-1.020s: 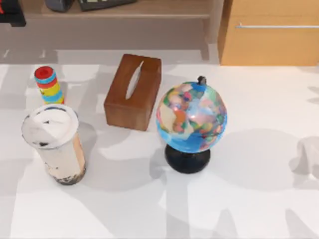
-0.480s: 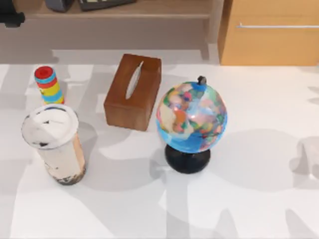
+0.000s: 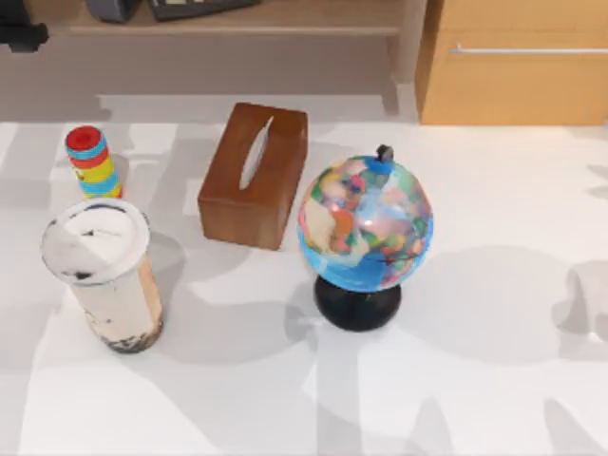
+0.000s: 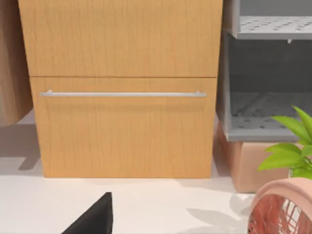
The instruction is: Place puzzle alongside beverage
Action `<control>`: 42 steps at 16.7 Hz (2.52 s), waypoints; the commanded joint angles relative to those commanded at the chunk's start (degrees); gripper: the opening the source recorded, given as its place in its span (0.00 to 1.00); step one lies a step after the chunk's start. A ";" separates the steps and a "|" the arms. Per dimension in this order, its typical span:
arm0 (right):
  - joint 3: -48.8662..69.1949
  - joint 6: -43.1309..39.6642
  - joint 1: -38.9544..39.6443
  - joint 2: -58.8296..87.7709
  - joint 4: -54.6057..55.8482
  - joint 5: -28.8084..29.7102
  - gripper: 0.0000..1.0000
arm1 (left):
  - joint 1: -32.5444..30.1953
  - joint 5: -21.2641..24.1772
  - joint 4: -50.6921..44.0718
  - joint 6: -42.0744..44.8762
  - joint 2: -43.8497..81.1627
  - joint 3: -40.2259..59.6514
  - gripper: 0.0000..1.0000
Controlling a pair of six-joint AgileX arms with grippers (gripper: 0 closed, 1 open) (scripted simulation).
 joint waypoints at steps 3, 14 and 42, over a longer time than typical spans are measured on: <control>0.00 0.00 0.00 0.00 0.00 0.00 1.00 | 0.15 -0.03 -0.01 0.10 -0.11 -0.04 0.00; 0.00 0.00 0.00 0.00 0.00 0.00 1.00 | 0.16 -0.08 -2.45 0.27 -1.53 0.57 0.00; 0.00 0.00 0.00 0.00 0.00 0.00 1.00 | 2.11 -8.41 -110.82 9.55 -22.36 6.29 0.00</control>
